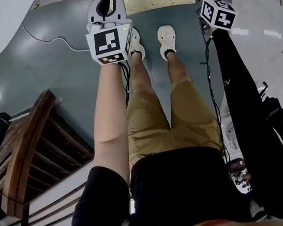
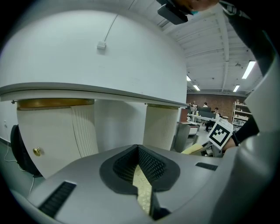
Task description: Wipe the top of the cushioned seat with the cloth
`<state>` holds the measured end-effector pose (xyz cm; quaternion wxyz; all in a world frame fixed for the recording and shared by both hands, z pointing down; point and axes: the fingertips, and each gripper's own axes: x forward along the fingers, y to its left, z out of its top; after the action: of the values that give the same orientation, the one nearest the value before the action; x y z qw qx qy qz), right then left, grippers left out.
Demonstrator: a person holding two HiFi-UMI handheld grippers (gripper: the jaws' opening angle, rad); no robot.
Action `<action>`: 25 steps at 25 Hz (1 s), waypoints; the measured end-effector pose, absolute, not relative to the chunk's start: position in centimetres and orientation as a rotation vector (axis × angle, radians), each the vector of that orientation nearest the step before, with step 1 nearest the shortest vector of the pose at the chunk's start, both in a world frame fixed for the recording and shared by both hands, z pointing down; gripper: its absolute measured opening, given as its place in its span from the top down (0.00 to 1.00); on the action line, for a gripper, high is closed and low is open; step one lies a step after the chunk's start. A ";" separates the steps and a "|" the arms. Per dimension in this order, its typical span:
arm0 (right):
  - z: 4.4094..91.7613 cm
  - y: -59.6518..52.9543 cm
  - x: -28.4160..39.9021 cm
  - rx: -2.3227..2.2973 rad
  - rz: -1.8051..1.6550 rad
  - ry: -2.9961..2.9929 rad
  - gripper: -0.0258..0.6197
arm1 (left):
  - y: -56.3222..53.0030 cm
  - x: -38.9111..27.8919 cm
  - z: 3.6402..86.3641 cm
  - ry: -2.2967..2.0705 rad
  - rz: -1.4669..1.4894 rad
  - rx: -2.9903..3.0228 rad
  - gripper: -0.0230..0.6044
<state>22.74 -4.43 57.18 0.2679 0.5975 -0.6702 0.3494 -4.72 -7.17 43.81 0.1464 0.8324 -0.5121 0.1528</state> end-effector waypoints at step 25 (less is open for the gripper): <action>63.7 -14.3 -8.8 1.248 1.162 -1.942 0.87 | -10.2 -16.7 46.3 -1.466 0.497 2.353 0.95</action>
<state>-8.79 -14.29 63.68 0.2753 0.4642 -0.7224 0.4323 -16.67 -10.16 46.32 0.1619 0.8243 -0.5138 0.1741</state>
